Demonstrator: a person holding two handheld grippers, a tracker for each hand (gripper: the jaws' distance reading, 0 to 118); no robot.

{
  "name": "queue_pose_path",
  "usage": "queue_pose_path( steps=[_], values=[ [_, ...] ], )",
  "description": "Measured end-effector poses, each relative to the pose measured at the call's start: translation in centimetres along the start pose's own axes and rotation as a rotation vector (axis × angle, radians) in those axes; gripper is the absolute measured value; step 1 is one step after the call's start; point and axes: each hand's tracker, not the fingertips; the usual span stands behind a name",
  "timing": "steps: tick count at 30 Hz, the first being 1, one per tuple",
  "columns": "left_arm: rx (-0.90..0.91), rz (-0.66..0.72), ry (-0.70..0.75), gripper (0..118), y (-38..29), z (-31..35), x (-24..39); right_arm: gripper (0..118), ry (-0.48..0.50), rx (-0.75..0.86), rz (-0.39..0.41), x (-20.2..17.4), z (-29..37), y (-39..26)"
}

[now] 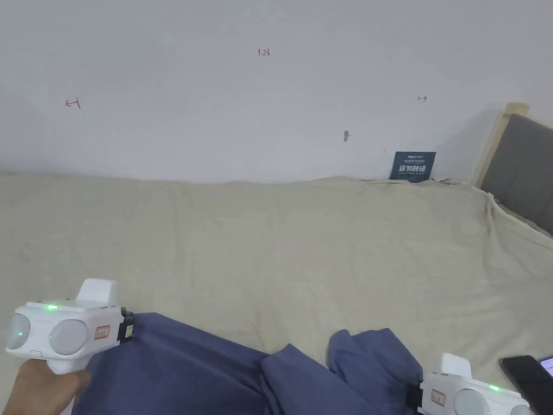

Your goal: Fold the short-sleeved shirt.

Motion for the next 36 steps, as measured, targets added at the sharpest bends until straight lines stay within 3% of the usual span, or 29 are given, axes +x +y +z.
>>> queue_pose_path(
  steps=[4,14,30,36],
  values=[
    [0.032,-0.001,0.000,0,0.7,2.1,-0.2,0,-0.017,0.114,0.084,-1.0,3.1,1.2],
    [0.144,0.023,0.035,0,3.3,7.7,-2.6,0,0.040,0.332,0.164,-5.3,10.3,6.0],
    [0.382,0.076,0.198,0,14.1,20.4,-8.0,0,0.050,0.652,0.358,-15.6,19.0,21.8],
    [0.422,0.070,0.245,0,17.4,21.7,-9.2,0,0.039,0.697,0.360,-18.0,20.0,26.6]
  ],
)
